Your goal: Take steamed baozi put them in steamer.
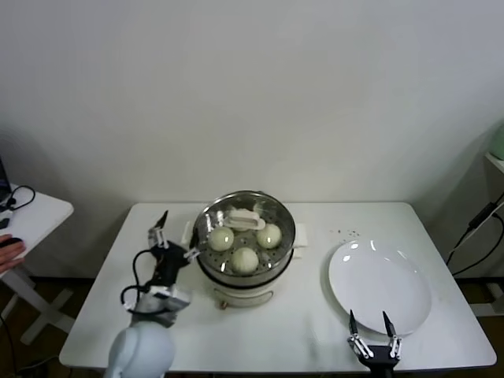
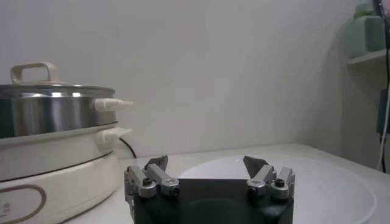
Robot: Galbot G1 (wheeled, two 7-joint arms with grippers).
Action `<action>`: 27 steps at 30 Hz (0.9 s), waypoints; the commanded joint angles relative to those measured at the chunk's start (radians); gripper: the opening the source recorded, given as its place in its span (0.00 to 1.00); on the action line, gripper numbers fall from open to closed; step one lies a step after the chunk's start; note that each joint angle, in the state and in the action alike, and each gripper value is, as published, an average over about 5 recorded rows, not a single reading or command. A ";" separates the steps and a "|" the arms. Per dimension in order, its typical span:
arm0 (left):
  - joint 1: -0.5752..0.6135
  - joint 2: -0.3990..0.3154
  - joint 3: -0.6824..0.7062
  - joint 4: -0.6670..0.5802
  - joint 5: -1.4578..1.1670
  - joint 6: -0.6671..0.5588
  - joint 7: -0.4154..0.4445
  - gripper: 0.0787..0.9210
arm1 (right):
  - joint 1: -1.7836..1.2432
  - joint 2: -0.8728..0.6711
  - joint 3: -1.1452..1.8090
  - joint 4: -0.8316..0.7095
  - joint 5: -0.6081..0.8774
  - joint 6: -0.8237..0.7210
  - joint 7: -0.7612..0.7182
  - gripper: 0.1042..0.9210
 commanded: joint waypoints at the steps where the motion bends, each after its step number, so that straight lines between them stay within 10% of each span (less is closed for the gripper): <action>1: 0.133 -0.019 -0.298 0.088 -0.703 -0.200 -0.043 0.88 | 0.002 -0.002 -0.001 -0.006 -0.018 0.004 0.014 0.88; 27: 0.188 0.005 -0.277 0.391 -0.928 -0.549 0.017 0.88 | 0.001 -0.009 -0.010 -0.008 -0.025 -0.003 0.022 0.88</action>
